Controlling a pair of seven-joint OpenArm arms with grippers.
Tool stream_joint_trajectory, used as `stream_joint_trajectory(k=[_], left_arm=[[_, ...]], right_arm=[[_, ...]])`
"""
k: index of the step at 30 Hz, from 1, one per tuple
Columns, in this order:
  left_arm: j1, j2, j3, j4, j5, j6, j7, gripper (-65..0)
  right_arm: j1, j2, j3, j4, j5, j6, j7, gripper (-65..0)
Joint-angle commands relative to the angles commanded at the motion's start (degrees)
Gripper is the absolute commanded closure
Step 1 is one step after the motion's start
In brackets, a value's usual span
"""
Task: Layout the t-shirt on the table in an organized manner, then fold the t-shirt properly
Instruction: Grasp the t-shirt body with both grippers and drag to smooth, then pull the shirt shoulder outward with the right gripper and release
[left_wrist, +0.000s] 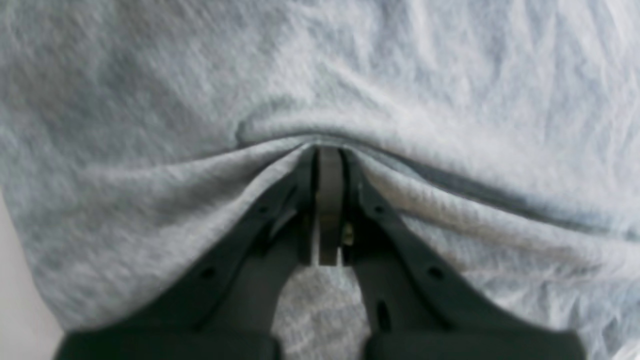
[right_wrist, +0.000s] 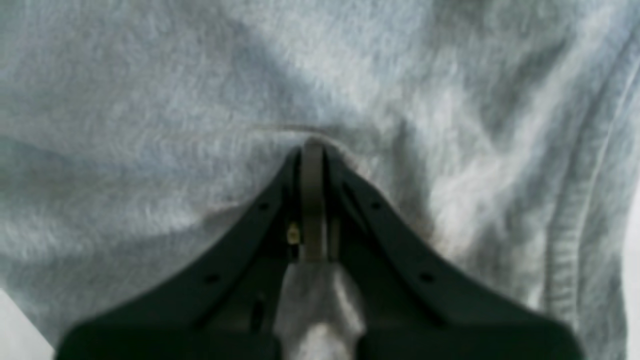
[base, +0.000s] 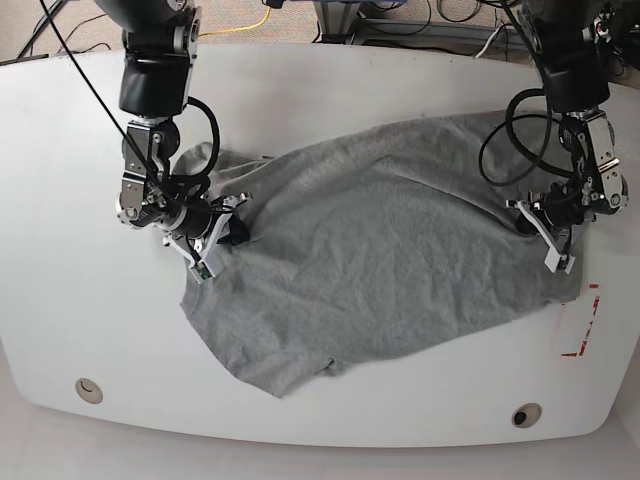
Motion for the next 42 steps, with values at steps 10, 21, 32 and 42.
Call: stream_joint_trajectory(k=[10, 21, 32, 42], left_arm=[[0.0, -3.3, -0.3, 0.5, -0.4, -0.1, 2.1, 0.0], [3.9, -3.8, -4.6, 15.6, -0.4, -3.1, 8.4, -10.1], [4.0, -3.6, -4.8, 28.7, -0.4, -3.7, 14.6, -31.2], [5.3, -3.6, -4.8, 29.0, -0.2, -3.7, 14.6, -31.2]], right_arm=[[3.0, 1.4, -0.1, 2.0, 0.5, 0.00, 1.0, -2.1], [-0.9, -0.1, 0.1, 24.9, 0.7, 0.00, -10.3, -45.7], [-16.7, -4.6, 11.1, 44.4, 0.7, 0.00, -22.2, -46.8], [-26.5, -6.2, 10.7, 45.0, 0.8, 0.00, -20.7, -46.8]])
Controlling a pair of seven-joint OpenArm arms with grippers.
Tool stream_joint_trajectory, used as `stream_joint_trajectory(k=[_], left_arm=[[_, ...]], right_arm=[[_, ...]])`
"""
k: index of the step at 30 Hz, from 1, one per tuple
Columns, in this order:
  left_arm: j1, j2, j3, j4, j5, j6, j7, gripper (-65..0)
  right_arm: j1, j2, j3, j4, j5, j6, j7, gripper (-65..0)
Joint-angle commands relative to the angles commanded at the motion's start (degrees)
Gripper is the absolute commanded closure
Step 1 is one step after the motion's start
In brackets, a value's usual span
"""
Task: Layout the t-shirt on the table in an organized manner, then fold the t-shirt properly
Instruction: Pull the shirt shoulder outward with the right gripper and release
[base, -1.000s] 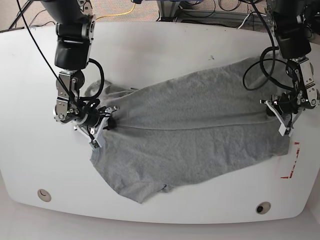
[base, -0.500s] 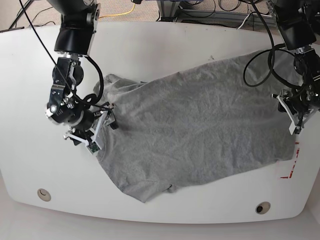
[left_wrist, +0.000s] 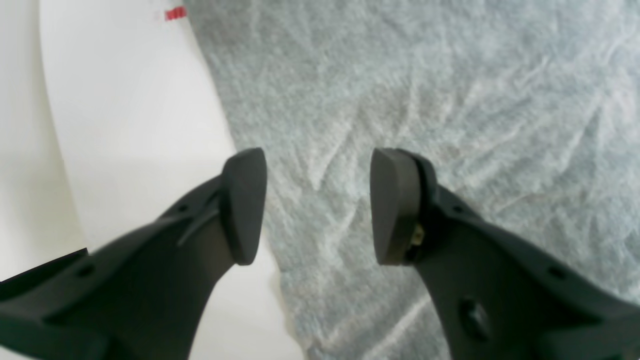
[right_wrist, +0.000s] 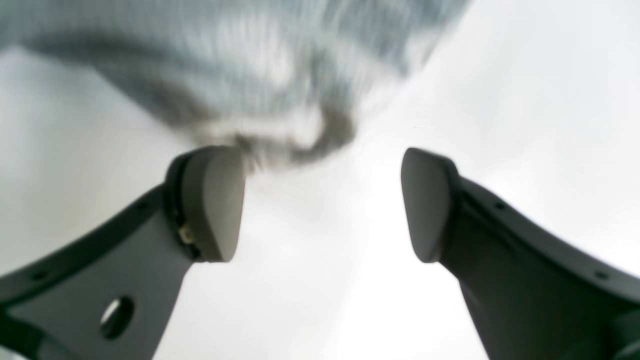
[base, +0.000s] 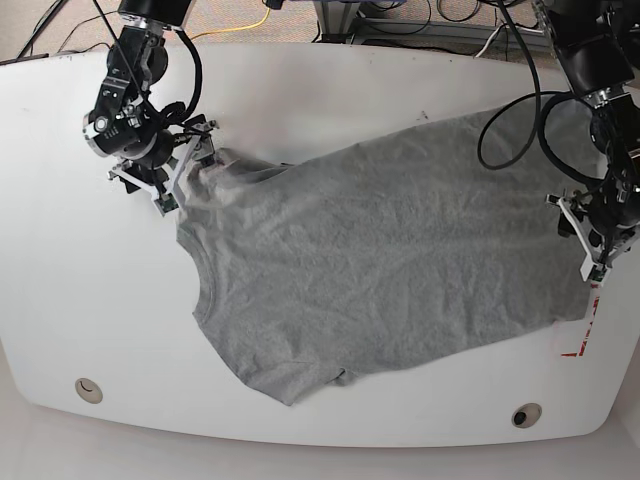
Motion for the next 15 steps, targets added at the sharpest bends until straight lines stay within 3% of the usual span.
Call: stream_joint_trajectory(k=[15], left_arm=[[1.1, 0.2, 0.1, 0.0, -0.2, 0.0, 0.0, -31.2]], right_arm=[[0.6, -1.2, -0.1, -11.2, -0.1, 0.00, 4.9, -46.1]])
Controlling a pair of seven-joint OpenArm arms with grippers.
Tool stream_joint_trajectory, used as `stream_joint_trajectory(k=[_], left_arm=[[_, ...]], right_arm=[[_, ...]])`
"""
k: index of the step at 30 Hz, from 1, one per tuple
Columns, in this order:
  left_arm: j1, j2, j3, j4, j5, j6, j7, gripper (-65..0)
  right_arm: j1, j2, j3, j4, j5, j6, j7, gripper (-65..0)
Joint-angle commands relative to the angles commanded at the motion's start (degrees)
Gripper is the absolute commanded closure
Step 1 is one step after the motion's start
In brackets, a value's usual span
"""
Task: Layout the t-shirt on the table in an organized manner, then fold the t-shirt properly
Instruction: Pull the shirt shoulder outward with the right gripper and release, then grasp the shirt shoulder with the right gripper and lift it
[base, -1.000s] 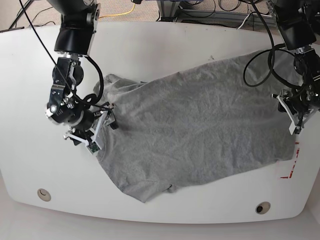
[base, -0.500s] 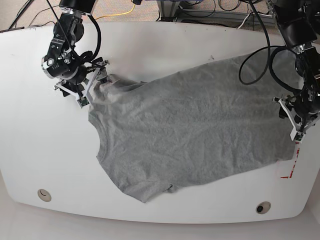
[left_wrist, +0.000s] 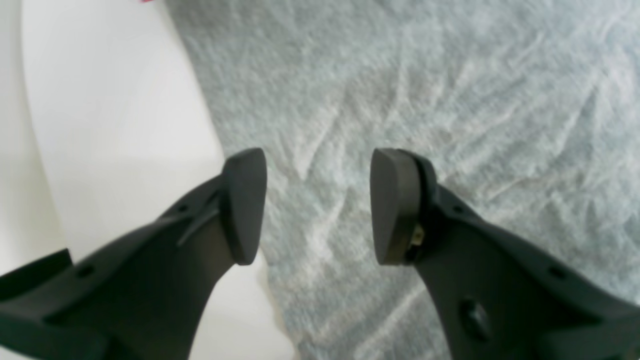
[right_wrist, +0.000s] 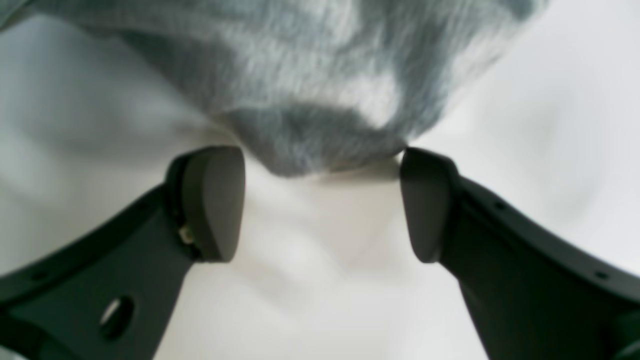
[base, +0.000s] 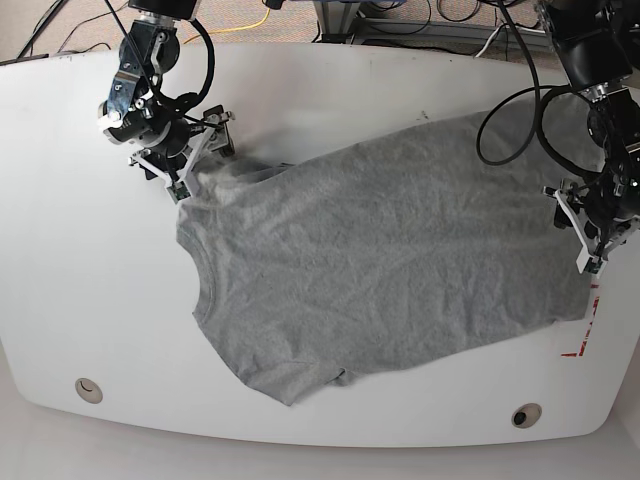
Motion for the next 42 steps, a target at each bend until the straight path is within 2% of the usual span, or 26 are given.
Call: stream_joint_trajectory(k=[4, 6, 8, 13, 14, 17, 24, 29, 34, 38, 42], left_arm=[[0.1, 0.0, -0.1, 0.0, 0.0, 0.0, 0.0, -31.2], [0.2, 0.0, -0.1, 0.0, 0.0, 0.0, 0.0, -31.2], [0.9, 0.0, -0.1, 0.0, 0.0, 0.0, 0.0, -31.2], [1.1, 0.0, -0.1, 0.0, 0.1, 0.0, -0.1, -31.2], [1.2, 0.0, -0.1, 0.0, 0.1, 0.0, -0.1, -31.2], [1.2, 0.0, -0.1, 0.0, 0.1, 0.0, -0.1, -31.2], [1.2, 0.0, -0.1, -0.2, 0.2, 0.0, -0.1, -31.2], [1.6, 0.0, -0.1, -0.2, 0.3, 0.0, -0.1, -31.2], [2.7, 0.0, -0.1, 0.0, 0.3, 0.0, -0.1, -31.2], [3.7, -0.1, -0.1, 0.0, 0.3, 0.0, 0.0, -31.2], [4.5, -0.1, -0.1, 0.1, 0.3, 0.0, 0.0, -31.2]], right_arm=[[1.1, 0.0, 0.0, -1.9, 0.0, 0.00, 1.1, -45.0], [1.1, 0.0, 0.0, -2.4, 0.0, 0.00, 2.0, -40.7], [1.1, -0.2, 0.0, -2.7, 0.0, 0.00, 2.5, -33.5], [1.3, -1.1, 0.0, -1.9, 0.0, 0.00, 2.5, -2.9], [1.1, -1.1, 0.0, -1.1, 0.0, 0.00, 2.4, 0.0], [0.4, -1.1, 0.0, 2.7, 0.0, 0.00, 0.6, -2.1], [1.4, -1.3, 0.0, 16.4, 0.5, 0.00, -10.8, 0.0], [7.7, -1.0, 0.1, 18.0, 6.9, 0.00, -18.4, 0.0], [14.8, -1.5, -0.2, 16.4, 7.3, 0.00, -19.2, 0.0], [20.2, -2.0, -3.1, 11.4, 7.0, 0.00, -18.8, 0.0], [24.8, -2.8, -3.6, 4.8, 7.0, 0.00, -16.1, 0.0]])
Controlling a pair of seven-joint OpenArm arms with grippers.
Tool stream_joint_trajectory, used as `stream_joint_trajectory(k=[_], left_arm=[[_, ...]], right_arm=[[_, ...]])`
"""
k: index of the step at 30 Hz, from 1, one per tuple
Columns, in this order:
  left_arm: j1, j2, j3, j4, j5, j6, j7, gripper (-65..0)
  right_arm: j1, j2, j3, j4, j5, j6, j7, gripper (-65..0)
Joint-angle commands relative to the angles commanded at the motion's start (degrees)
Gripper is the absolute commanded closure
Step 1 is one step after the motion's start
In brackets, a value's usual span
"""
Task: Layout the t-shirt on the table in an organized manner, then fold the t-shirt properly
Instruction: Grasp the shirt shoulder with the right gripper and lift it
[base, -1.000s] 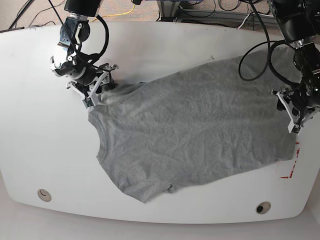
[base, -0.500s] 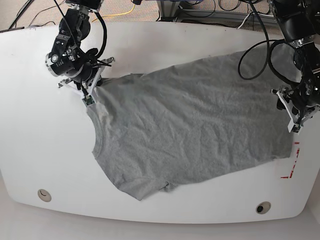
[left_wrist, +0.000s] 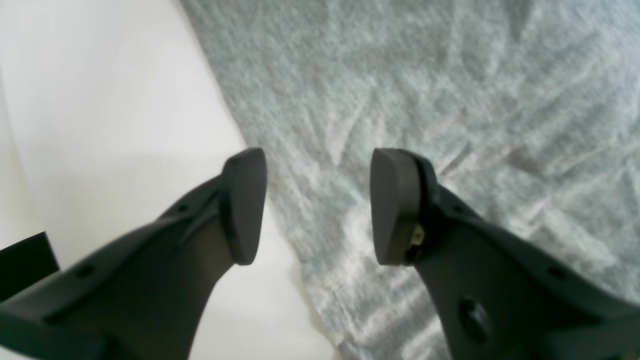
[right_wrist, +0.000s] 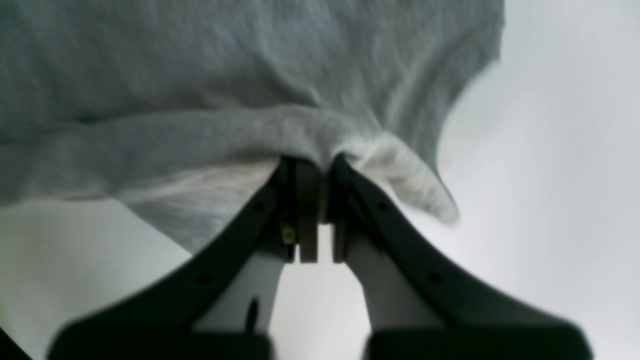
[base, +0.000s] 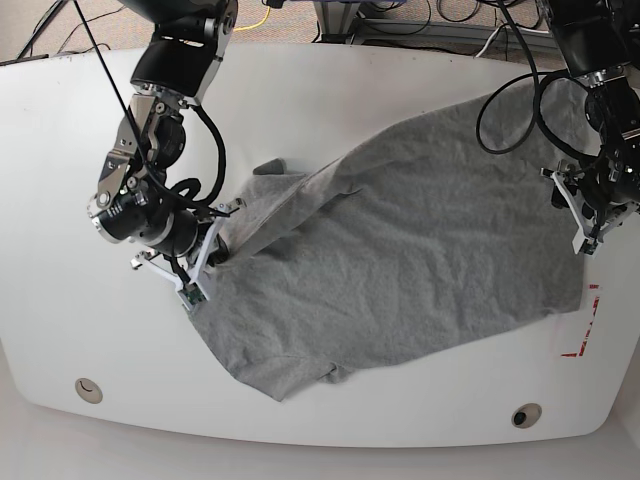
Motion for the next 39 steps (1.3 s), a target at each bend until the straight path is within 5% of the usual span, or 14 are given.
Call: stream_joint_trajectory(k=[4, 13, 20, 29, 39], left_arm=[[0.0, 0.0, 0.0, 0.0, 0.0, 0.0, 0.0, -31.2], [1.2, 0.0, 0.0, 1.4, 0.0, 0.0, 0.0, -31.2], [1.2, 0.1, 0.0, 1.5, 0.0, 0.0, 0.0, -31.2], [1.2, 0.1, 0.3, 1.4, 0.0, 0.0, 0.0, -31.2], [1.4, 0.1, 0.4, 1.3, 0.0, 0.0, 0.0, -31.2]], right_arm=[[4.6, -0.4, 0.0, -8.6, 0.0, 0.00, 3.1, -3.3], [3.1, 3.0, -0.1, -12.0, 0.5, 0.00, 2.6, -51.0], [-7.6, 4.7, 0.0, -1.4, 0.5, 0.00, 2.2, -51.8], [-14.5, 3.7, -0.1, -0.7, 0.6, 0.00, 5.7, -51.8], [-10.0, 3.3, -0.1, -15.8, 0.6, 0.00, 13.5, -51.8]])
